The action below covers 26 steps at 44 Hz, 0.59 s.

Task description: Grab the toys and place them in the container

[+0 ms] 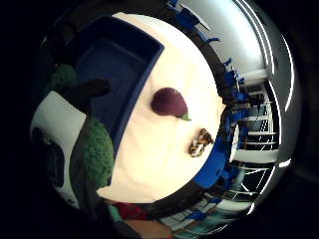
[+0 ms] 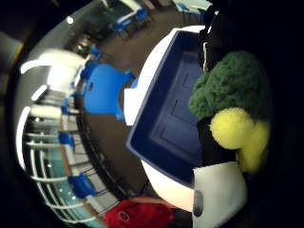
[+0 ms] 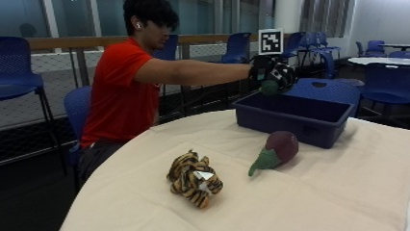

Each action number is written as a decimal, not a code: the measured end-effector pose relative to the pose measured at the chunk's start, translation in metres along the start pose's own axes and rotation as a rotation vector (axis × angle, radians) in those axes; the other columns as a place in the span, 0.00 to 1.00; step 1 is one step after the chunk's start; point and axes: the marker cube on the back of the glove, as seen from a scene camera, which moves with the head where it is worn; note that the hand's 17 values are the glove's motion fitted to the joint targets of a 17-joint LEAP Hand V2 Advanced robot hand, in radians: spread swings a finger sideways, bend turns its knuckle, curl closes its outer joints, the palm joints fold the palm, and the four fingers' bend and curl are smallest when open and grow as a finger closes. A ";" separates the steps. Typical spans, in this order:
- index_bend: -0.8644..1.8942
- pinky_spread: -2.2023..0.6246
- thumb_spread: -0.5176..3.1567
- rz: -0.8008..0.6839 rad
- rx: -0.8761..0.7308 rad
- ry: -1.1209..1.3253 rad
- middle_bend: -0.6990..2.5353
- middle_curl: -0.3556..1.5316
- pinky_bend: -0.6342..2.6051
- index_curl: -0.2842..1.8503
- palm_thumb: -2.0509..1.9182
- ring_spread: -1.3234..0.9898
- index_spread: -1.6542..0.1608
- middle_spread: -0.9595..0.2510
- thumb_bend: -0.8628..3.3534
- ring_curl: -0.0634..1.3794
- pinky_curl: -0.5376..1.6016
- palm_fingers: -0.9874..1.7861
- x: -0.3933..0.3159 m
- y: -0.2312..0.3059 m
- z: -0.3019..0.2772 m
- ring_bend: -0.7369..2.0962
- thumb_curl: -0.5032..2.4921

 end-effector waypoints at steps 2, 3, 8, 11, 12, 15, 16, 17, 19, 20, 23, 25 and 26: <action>0.43 0.63 0.35 0.018 0.003 -0.050 0.33 0.43 0.50 0.36 0.67 0.33 0.64 0.42 0.26 0.36 0.44 0.63 -0.009 -0.009 0.003 0.56 0.49; 0.43 0.63 0.35 0.026 0.008 -0.064 0.33 0.43 0.50 0.37 0.67 0.33 0.64 0.42 0.26 0.36 0.44 0.63 -0.012 -0.012 0.004 0.55 0.49; 0.44 0.63 0.35 0.021 0.012 0.046 0.31 0.43 0.50 0.39 0.67 0.33 0.64 0.43 0.26 0.37 0.44 0.61 -0.005 -0.015 0.019 0.55 0.50; 0.42 0.65 0.38 -0.002 -0.056 0.010 0.26 0.41 0.51 0.40 0.65 0.35 0.64 0.49 0.26 0.37 0.45 0.49 -0.005 -0.008 0.022 0.53 0.50; 0.43 0.68 0.40 -0.008 -0.075 -0.028 0.24 0.40 0.52 0.40 0.62 0.38 0.65 0.52 0.24 0.35 0.46 0.40 -0.005 -0.006 0.022 0.49 0.48; 0.40 0.71 0.42 -0.024 -0.087 -0.016 0.25 0.39 0.55 0.40 0.58 0.44 0.66 0.59 0.21 0.34 0.47 0.29 0.012 0.004 0.024 0.43 0.45; 0.38 0.72 0.43 -0.030 -0.081 0.014 0.24 0.38 0.56 0.38 0.57 0.45 0.67 0.61 0.21 0.32 0.47 0.26 0.020 0.007 0.026 0.41 0.44; 0.36 0.73 0.43 -0.034 -0.074 0.045 0.24 0.38 0.56 0.37 0.56 0.47 0.67 0.63 0.20 0.30 0.46 0.24 0.030 0.011 0.027 0.39 0.43; 0.36 0.75 0.44 -0.029 -0.061 0.078 0.24 0.37 0.56 0.35 0.54 0.49 0.67 0.66 0.19 0.28 0.45 0.24 0.049 0.019 0.028 0.36 0.41; 0.36 0.76 0.45 -0.014 -0.057 0.065 0.24 0.36 0.56 0.35 0.53 0.50 0.68 0.67 0.19 0.27 0.45 0.24 0.056 0.023 0.027 0.35 0.40; 0.36 0.77 0.45 0.059 -0.054 0.032 0.24 0.35 0.55 0.34 0.51 0.52 0.68 0.69 0.18 0.25 0.45 0.25 0.078 0.037 0.026 0.33 0.38; 0.37 0.78 0.45 0.112 -0.060 0.043 0.24 0.34 0.55 0.33 0.50 0.54 0.69 0.70 0.19 0.24 0.44 0.26 0.099 0.047 0.028 0.33 0.37; 0.37 0.79 0.45 0.146 -0.065 0.039 0.24 0.33 0.55 0.33 0.50 0.54 0.69 0.71 0.18 0.24 0.44 0.26 0.111 0.053 0.029 0.32 0.36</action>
